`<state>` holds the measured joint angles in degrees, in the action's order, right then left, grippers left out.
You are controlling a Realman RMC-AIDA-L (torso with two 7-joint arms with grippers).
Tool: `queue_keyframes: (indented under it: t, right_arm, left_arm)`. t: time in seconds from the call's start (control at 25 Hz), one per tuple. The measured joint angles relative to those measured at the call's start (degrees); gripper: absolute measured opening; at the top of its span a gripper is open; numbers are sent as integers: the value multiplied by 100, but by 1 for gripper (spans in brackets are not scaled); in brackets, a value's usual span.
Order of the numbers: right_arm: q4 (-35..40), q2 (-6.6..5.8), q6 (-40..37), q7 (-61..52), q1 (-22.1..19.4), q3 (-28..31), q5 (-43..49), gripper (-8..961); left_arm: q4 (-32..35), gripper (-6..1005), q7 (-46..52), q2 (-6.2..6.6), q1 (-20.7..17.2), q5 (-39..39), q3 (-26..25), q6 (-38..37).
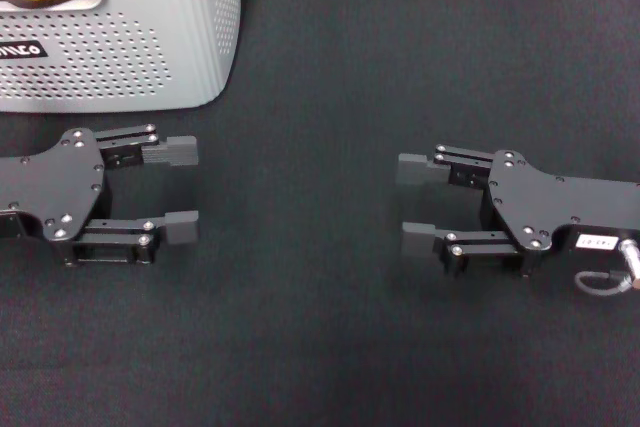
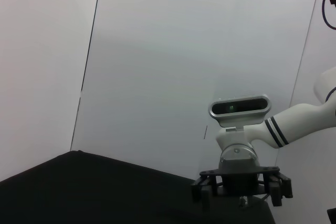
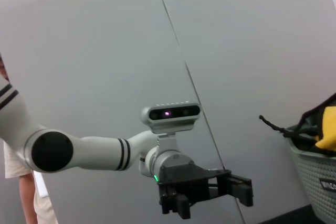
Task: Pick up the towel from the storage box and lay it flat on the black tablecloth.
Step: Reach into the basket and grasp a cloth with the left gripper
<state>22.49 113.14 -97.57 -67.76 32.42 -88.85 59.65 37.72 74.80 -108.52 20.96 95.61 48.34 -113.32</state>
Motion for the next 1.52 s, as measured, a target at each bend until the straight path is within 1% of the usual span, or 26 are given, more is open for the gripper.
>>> queue_keyframes:
  t: [0.44, 0.52, 0.56, 0.64, 0.72, 0.76, 0.8, 0.84, 0.88, 0.92, 1.0, 1.08, 1.16, 1.28, 1.32, 1.4, 1.52]
  right_arm:
    - [1, 34, 139, 3, 1, 0, -3, 790]
    - [6, 38, 215, 36, 0, 0, -2, 790]
    - [6, 39, 280, 73, -1, 0, -2, 790]
    - [-1, 47, 404, 127, 2, -1, -1, 790]
    - [-9, 60, 543, 167, -4, -5, -1, 790]
    - [-13, 67, 591, 188, -12, -13, -1, 790]
    - [-20, 74, 633, 213, -36, -20, 1, 790]
    - [-26, 85, 672, 243, -69, -23, 1, 790]
    - [-34, 99, 696, 270, -119, -24, 5, 790]
    - [-44, 117, 724, 306, -175, -16, 3, 790]
    - [-74, 154, 790, 380, -292, -3, 6, 790]
    - [-91, 181, 867, 425, -379, 1, 4, 790]
    - [-95, 195, 907, 436, -459, 2, 4, 789]
    - [-120, 207, 941, 459, -540, 1, -1, 789]
    - [-138, 211, 953, 488, -561, 1, -8, 789]
    - [-180, 221, 1033, 558, -590, 2, -40, 789]
    - [-189, 223, 1118, 580, -597, 6, -47, 789]
  left_arm:
    - [-3, 794, -23, -5, -39, -1, 0, 28]
    - [44, 791, -17, -54, -12, -34, -131, 48]
    - [114, 789, 20, -90, 27, -51, -265, 67]
    - [462, 786, 258, -216, 116, -41, -643, 178]
    - [1072, 783, 689, -357, 241, -27, -986, 445]
    - [1458, 781, 942, -429, 305, -21, -1122, 625]
    - [1981, 780, 1207, -527, 350, -20, -1212, 911]
    - [2221, 778, 1303, -575, 368, -17, -1240, 1036]
    - [2862, 777, 1536, -693, 399, 15, -1271, 1461]
    - [3287, 775, 1686, -775, 419, 117, -1254, 1840]
    - [3997, 772, 1993, -874, 499, 508, -1151, 2578]
    - [4453, 769, 2326, -901, 670, 1074, -1009, 3170]
    - [4748, 766, 2790, -873, 939, 1944, -923, 3612]
    - [4982, 761, 3708, -787, 1343, 3347, -897, 3824]
    - [5026, 759, 3991, -769, 1419, 3781, -882, 3823]
    - [5152, 756, 4573, -749, 1487, 4556, -816, 3813]
    - [5306, 752, 5329, -749, 1456, 5215, -707, 3749]
